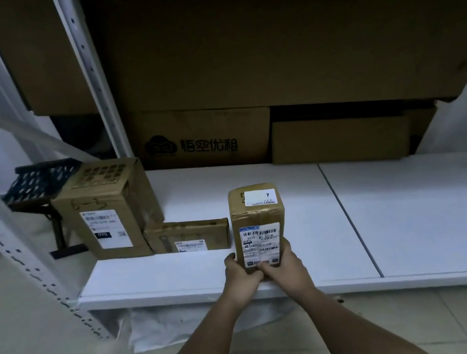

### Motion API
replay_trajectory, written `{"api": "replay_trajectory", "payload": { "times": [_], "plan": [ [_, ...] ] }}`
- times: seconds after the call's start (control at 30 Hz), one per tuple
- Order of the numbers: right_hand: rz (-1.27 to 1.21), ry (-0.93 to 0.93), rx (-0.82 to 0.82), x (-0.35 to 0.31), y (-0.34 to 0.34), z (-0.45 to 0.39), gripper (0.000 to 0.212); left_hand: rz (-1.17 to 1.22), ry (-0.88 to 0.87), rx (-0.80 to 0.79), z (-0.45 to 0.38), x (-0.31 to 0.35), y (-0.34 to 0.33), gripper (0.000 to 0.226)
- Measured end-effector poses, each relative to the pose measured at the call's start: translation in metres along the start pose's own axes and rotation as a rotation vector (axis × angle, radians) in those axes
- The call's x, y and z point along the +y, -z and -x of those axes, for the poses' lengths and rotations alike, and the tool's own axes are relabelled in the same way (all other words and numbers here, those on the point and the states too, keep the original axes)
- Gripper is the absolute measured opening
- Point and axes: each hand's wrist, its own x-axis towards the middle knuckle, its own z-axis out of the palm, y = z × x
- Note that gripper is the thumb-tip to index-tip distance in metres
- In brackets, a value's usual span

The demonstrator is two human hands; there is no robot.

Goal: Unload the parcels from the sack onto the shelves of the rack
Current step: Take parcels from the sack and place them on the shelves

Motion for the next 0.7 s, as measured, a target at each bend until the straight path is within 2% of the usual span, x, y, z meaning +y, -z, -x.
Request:
{"api": "replay_trajectory", "payload": {
  "times": [0.2,0.4,0.7],
  "plan": [
    [-0.007,-0.019,0.049,-0.004,-0.013,-0.007,0.063,0.048,0.04,0.079,-0.005,-0.007,0.002,0.058],
    [-0.036,-0.03,0.095,-0.008,-0.021,-0.02,0.066,-0.039,0.0,0.06,-0.008,-0.007,0.014,0.061],
    [-0.041,-0.019,0.1,-0.01,-0.024,-0.036,0.067,-0.024,0.061,0.05,-0.022,-0.012,0.017,0.057]
  ]
}}
